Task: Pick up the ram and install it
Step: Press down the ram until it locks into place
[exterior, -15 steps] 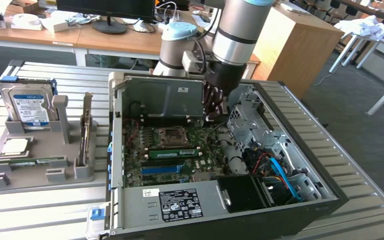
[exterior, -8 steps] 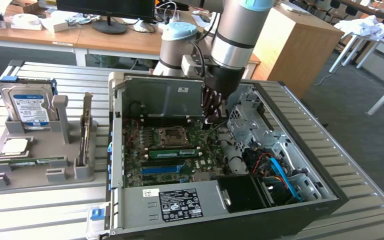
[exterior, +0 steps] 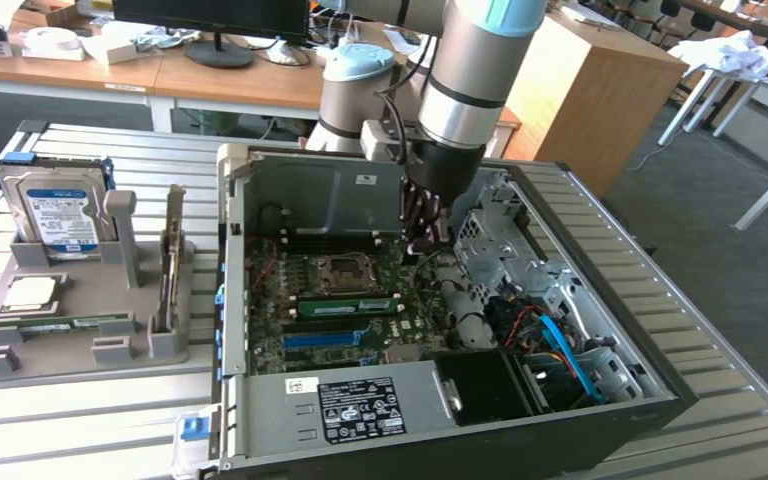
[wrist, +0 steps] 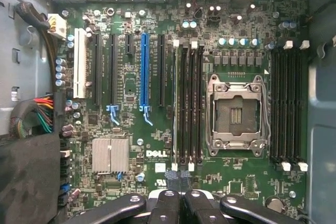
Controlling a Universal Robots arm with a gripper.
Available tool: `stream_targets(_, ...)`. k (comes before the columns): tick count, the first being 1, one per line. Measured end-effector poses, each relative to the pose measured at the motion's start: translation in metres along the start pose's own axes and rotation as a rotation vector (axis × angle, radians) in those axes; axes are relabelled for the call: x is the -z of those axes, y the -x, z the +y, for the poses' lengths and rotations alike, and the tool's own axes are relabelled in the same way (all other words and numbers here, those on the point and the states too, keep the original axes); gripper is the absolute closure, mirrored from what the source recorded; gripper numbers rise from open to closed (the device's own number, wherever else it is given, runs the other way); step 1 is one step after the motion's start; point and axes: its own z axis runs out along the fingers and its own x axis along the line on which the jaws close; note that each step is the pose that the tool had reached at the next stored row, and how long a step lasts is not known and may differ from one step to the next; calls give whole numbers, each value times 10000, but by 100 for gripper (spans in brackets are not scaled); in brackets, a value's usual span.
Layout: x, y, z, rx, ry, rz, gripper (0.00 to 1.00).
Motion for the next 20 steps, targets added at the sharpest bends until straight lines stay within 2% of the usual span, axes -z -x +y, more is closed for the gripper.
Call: stream_targets(20, -145, 3, -2, 0, 0, 0, 90)
